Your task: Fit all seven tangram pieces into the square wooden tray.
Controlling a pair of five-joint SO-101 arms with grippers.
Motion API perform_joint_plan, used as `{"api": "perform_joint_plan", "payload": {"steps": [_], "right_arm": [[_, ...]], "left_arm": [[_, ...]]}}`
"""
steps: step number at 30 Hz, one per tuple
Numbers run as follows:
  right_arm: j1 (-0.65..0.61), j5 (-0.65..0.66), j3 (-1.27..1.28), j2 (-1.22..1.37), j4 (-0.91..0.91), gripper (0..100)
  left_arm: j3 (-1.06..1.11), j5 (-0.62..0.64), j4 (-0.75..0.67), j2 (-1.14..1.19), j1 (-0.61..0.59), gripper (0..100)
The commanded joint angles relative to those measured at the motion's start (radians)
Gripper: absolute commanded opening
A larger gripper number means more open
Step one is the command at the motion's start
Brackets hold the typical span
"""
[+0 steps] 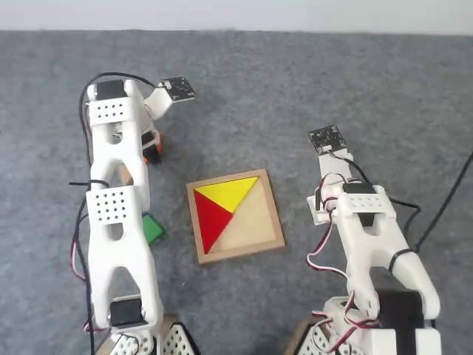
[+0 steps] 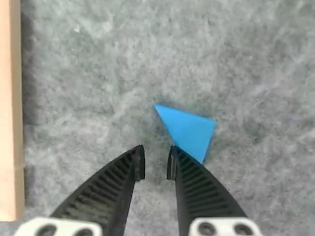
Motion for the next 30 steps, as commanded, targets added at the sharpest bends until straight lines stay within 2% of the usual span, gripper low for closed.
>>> {"api": "perform_joint_plan", "payload": {"steps": [1, 10, 15, 18, 22, 30], "right_arm": [[0.01, -0.005, -0.006, -0.048, -0.022, 8.7], [0.008, -0.008, -0.005, -0.048, -0.031, 8.7], [0.008, -0.009, -0.005, -0.048, -0.031, 8.7], [0.008, -0.009, -0.005, -0.048, -0.031, 8.7], [0.008, -0.009, -0.005, -0.048, -0.03, 8.7], [0.008, -0.009, -0.005, -0.048, -0.03, 8.7]], "left_arm": [[0.107, 0.048, 0.018, -0.078, -0.012, 8], [0.503, 0.229, 0.018, -0.37, -0.005, 8], [0.697, 0.463, 0.017, -0.519, -0.005, 8], [0.763, 0.603, 0.015, -0.574, -0.005, 8], [0.808, 0.729, 0.015, -0.628, -0.005, 8], [0.917, 0.868, 0.015, -0.813, 0.002, 8]]}}
